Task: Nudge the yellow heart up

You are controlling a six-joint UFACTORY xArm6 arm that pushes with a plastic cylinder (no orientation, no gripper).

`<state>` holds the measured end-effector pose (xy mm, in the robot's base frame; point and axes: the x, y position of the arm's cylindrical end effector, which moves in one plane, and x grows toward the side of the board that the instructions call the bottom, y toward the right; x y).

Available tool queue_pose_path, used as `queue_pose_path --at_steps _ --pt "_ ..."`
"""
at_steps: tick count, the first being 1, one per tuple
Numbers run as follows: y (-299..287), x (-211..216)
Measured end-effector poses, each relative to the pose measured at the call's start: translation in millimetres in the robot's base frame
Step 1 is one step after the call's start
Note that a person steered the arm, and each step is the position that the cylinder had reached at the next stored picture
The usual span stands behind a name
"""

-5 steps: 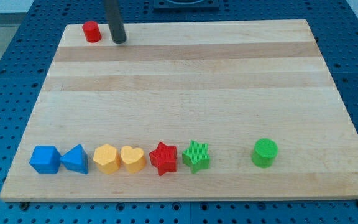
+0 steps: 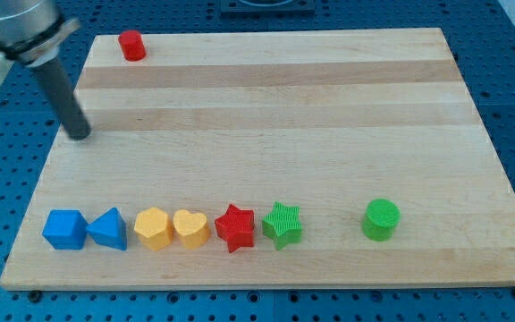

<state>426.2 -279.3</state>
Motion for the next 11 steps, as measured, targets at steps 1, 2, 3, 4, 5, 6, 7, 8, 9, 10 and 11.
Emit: queue_pose_path --at_steps 1,2,3,4,5,6,7,8,9,10,11 --pt "-25 29" --pt "-26 50" --pt "-26 101" --pt "-25 149" --pt "-17 191" --pt "18 192" --pt "73 192" --pt "132 192" --pt "183 192" --pt "196 192" --pt "196 188"
